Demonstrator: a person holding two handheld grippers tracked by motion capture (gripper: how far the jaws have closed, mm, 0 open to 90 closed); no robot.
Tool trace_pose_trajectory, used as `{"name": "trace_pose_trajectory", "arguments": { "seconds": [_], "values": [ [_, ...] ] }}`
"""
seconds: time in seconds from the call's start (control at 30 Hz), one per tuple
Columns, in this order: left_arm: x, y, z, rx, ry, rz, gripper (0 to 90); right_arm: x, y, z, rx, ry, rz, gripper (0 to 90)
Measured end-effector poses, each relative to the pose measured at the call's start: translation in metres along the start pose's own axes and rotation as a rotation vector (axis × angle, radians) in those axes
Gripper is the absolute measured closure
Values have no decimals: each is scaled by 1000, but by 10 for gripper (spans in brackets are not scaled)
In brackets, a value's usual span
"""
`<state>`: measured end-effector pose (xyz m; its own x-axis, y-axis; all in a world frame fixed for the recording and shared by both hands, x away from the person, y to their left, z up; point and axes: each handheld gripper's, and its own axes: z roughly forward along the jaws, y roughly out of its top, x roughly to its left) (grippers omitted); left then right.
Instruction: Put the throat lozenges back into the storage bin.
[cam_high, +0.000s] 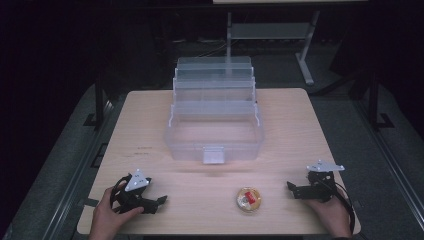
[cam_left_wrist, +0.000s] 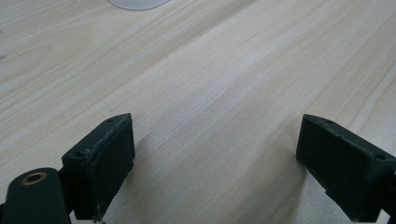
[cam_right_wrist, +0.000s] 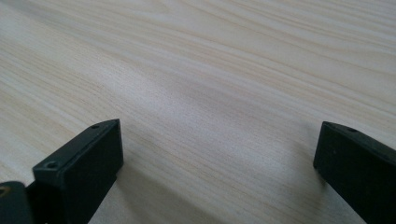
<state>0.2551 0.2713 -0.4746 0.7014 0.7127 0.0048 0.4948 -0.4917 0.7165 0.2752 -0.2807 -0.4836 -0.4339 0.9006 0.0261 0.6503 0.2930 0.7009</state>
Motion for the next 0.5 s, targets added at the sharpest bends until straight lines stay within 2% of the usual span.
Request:
{"name": "trace_pose_trajectory", "arguments": {
  "seconds": [0.27, 0.5],
  "values": [
    [0, 1, 1, 0, 4, -2, 106, -1, 0, 0, 0, 10, -11, 10],
    [0, 1, 1, 0, 4, -1, 106, 1, 1, -1, 20, 15, -12, 10]
  ]
}}
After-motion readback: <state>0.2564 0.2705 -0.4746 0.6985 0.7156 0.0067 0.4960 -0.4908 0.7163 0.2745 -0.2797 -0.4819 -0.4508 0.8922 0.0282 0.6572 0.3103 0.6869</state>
